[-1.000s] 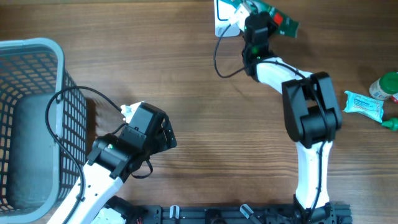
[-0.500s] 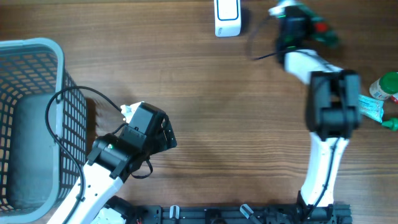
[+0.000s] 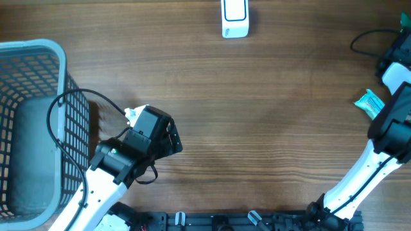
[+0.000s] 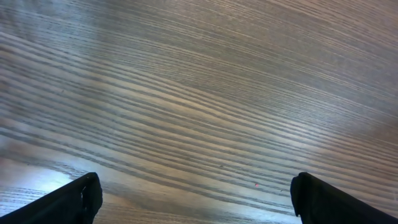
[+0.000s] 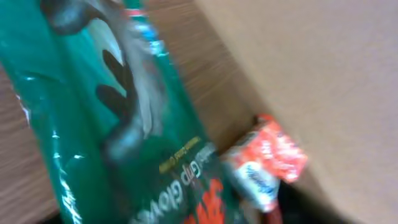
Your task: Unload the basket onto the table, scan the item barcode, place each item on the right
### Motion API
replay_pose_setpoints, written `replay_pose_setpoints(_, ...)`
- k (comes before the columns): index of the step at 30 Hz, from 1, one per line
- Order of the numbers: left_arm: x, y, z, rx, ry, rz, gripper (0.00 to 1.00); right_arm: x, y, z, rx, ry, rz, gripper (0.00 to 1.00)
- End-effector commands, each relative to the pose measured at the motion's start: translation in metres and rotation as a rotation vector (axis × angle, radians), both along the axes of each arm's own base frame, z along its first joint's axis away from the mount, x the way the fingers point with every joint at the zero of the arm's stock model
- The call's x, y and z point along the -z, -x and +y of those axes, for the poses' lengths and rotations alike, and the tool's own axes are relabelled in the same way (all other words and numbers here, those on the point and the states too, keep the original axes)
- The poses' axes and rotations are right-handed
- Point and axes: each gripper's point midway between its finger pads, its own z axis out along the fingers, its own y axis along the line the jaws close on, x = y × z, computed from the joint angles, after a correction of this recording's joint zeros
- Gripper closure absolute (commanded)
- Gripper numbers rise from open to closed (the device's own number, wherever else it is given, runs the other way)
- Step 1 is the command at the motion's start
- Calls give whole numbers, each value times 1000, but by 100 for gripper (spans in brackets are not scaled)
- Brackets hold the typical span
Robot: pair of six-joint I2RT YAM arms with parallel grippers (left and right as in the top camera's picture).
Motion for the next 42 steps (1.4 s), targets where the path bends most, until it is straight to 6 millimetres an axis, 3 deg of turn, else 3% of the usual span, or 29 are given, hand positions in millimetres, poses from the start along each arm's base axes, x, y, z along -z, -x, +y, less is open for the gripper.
replay_pose_setpoints(1, -2, -1, 2, -17, -7, -13, 0, -53, -45, 52, -169, -190, -263, 0)
replay_pose_setpoints(3, -2, -1, 2, -17, -7, -13, 0, -125, -69, 109, -376, -303, -430, 0)
replay_pose_setpoints(5, -2, -1, 2, -17, -7, -13, 0, -173, -71, 151, -498, -360, -506, 0)
replay_pose_setpoints(6, -2, -1, 2, -17, -7, -13, 0, -200, -70, 184, -594, -401, -541, 0)
replay_pose_setpoints(7, -2, -1, 2, -17, -7, -13, 0, -225, -68, 216, -689, -433, -568, 0)
replay_pose_setpoints(9, -2, -1, 2, -17, -7, -13, 0, -262, -56, 257, -795, -450, -604, 0)
replay_pose_setpoints(11, -2, -1, 2, -17, -7, -13, 0, -307, -30, 294, -871, -432, -644, 0)
replay_pose_setpoints(14, -2, -1, 2, -17, -7, -13, 0, -357, 4, 317, -931, -397, -716, 0)
replay_pose_setpoints(15, -2, -1, 2, -17, -7, -13, 0, -386, 29, 326, -943, -394, -780, 0)
replay_pose_setpoints(19, -2, -1, 2, -17, -7, -13, 0, -438, 80, 347, -1020, -407, -905, 1)
replay_pose_setpoints(23, -2, -1, 2, -17, -7, -13, 0, -500, 161, 365, -1119, -314, -1058, 0)
replay_pose_setpoints(25, -2, -1, 2, -17, -7, -13, 0, -531, 219, 373, -1160, -230, -1156, 0)
replay_pose_setpoints(29, -2, -1, 2, -17, -7, -13, 0, -556, 287, 383, -1171, -252, -1306, 0)
replay_pose_setpoints(31, -2, -1, 2, -17, -7, -13, 0, -568, 343, 391, -1208, -177, -1388, 0)
replay_pose_setpoints(35, -2, -1, 2, -17, -7, -13, 0, -573, 411, 399, -1232, -90, -1485, 0)
replay_pose_setpoints(37, -2, -1, 2, -17, -7, -13, 0, -560, 421, 400, -1220, -113, -1458, 0)
replay_pose_setpoints(38, -2, -1, 2, -17, -7, -13, 0, -546, 416, 394, -1172, -128, -1410, 0)
replay_pose_setpoints(40, -2, -1, 2, -17, -7, -13, 0, -544, 411, 376, -1070, -33, -1387, 0)
replay_pose_setpoints(42, -2, -1, 2, -17, -7, -13, 0, -524, 401, 365, -1012, 1, -1284, 0)
